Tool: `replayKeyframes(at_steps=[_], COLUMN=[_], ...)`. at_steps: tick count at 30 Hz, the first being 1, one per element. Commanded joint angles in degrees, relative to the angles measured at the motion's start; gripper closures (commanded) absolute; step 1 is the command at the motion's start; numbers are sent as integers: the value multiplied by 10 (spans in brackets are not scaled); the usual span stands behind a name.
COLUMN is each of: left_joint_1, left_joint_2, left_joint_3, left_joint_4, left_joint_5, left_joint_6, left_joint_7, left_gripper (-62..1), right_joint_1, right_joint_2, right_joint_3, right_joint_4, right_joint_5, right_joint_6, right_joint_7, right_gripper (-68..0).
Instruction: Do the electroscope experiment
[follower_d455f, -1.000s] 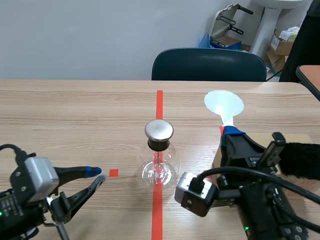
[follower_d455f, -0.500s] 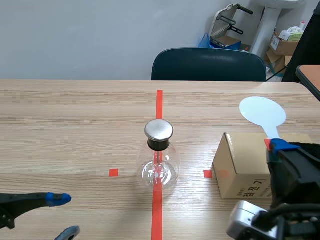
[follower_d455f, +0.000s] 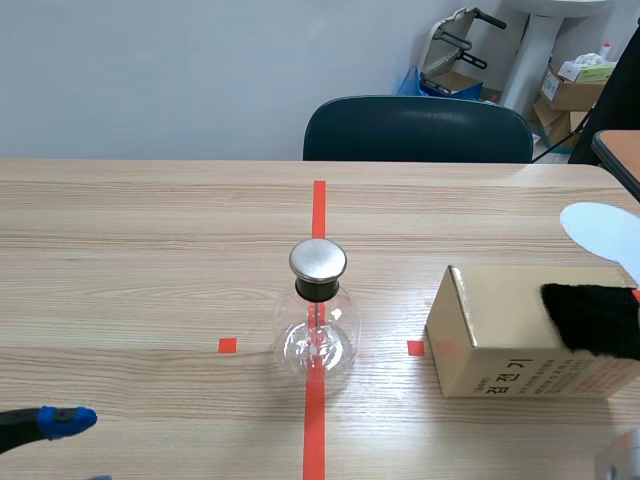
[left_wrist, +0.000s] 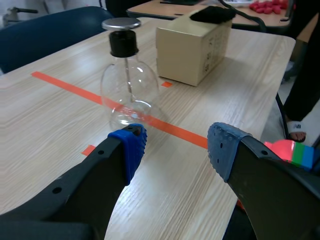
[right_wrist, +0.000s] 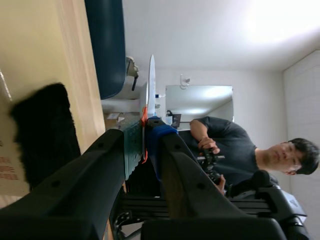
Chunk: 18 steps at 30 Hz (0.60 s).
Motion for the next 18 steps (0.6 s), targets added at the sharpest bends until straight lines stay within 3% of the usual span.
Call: replayKeyframes(at_steps=[1,5,12,18], left_joint_1=[4,24,57,66], left_joint_2=[3,3,3,3], left_joint_3=[-10,-39,-58,-58], left_joint_4=[19,32,60,74], left_joint_5=[0,1,1,13], left_joint_6=[-1,-1,-1,-1], left_joint_7=[-13,-14,-14,-14], left_gripper=[-315,-337,-337,-337], right_joint_1=[5,19,68,85], right_joint_2=[-18,-40,-67,-97], right_joint_3=[11,35,47,75], right_joint_4=[-10,-49,-103,-141], right_joint_5=[9,26,29,22], right_joint_6=[-33,-33,-33,-33], right_joint_7=[23,79,101,150], right_gripper=[-20,-20,-20,-20])
